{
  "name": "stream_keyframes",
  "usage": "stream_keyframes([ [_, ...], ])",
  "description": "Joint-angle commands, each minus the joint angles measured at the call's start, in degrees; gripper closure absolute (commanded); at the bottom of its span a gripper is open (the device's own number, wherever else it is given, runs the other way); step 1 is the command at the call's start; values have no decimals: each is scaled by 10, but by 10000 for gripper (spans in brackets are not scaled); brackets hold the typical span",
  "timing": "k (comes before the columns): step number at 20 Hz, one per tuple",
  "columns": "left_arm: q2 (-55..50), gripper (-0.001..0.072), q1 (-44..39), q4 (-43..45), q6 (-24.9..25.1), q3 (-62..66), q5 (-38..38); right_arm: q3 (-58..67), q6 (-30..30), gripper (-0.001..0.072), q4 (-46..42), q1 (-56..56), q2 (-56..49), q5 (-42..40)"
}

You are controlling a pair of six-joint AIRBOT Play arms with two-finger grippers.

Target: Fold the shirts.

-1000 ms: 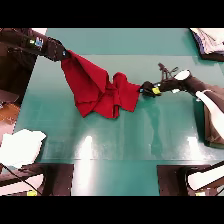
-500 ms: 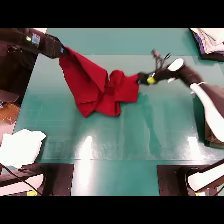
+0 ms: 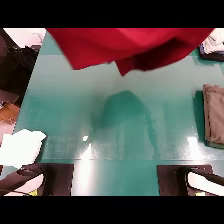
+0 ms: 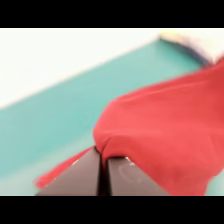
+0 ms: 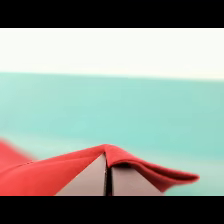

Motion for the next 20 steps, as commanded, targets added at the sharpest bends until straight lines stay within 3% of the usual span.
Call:
stream_keyframes([
  [1,69,685,0,3,-1,7,48,58,1,695,-12,-57,90,1],
  [4,108,684,0,-23,-11,7,22,59,1,695,-12,-99,153,-3],
  [8,122,684,0,-38,-63,-12,-90,59,1,696,-11,-166,201,8],
  [12,119,685,0,-39,-92,-146,-165,59,1,697,8,-159,177,32],
  [14,118,684,0,-39,-92,-258,-147,59,6,697,8,-108,129,76],
  [17,116,685,0,-39,-92,-462,-58,54,11,697,-39,-2,17,149],
  [20,74,684,0,-39,-84,-592,31,7,22,697,-86,64,-93,146],
])
